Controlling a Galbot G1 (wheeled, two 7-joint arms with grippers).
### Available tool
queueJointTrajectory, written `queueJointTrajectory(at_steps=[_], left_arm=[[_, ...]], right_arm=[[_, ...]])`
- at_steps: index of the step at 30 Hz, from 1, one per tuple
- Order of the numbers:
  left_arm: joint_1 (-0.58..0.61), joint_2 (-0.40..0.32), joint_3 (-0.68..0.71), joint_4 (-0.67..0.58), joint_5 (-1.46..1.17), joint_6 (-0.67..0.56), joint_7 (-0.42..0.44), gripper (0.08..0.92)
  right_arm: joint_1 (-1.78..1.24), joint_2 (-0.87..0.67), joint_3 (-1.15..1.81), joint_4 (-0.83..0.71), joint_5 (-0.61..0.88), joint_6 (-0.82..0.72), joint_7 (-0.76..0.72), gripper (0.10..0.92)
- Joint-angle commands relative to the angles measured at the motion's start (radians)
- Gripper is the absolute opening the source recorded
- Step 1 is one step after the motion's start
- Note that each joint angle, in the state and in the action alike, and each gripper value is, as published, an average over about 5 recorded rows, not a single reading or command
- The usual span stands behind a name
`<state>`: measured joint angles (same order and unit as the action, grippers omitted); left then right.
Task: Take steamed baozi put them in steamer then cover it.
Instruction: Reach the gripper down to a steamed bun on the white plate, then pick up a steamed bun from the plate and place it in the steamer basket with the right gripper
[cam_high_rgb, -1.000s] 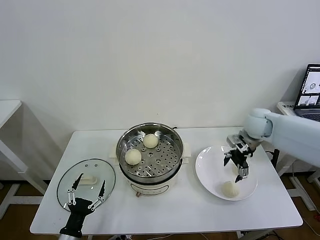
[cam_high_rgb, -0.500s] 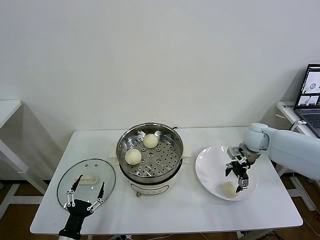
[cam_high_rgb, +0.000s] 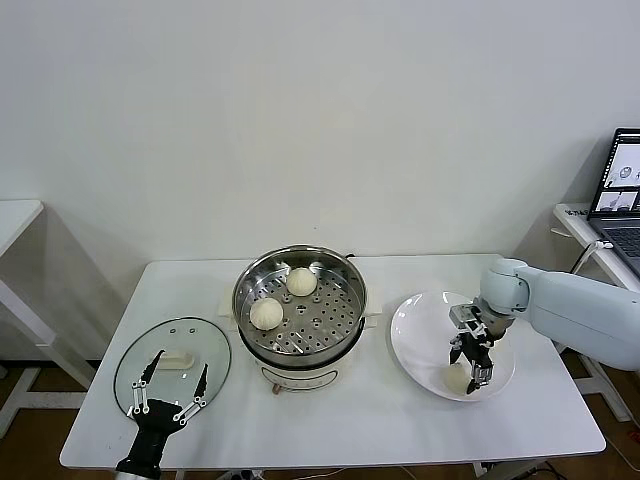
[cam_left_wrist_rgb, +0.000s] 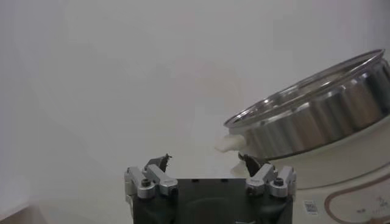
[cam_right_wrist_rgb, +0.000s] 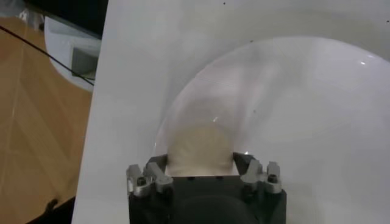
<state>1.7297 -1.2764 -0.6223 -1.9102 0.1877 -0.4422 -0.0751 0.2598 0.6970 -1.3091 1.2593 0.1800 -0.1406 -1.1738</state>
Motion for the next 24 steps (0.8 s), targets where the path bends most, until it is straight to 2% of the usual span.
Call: queueJointTrajectory(at_steps=[1,5,11,17,24], left_arm=[[-0.001,0.002,0.000,0.001,0.001,0.001,-0.002,0.823],[-0.004,0.005,0.005,0.000,0.001,0.004,-0.002,0.823],[-0.012,0.010,0.013,-0.004,0.001,0.009,-0.002,0.823],[-0.013,0.011,0.017,-0.010,0.001,0.011,-0.002,0.823],[-0.008,0.012,0.017,-0.014,0.002,0.007,-0.003,0.823]], right_arm=[[0.034,-0.004,0.009,0.014,0.007,0.005,-0.010,0.649],[0.138,-0.009,0.006,0.057,0.010,0.047,-0.045,0.628],[0.380,0.053,0.021,0.131,0.000,0.216,-0.102,0.628],[0.529,0.209,0.049,0.163,0.005,0.402,-0.091,0.628],[0.534,0.384,0.068,0.175,-0.059,0.585,-0.029,0.628]])
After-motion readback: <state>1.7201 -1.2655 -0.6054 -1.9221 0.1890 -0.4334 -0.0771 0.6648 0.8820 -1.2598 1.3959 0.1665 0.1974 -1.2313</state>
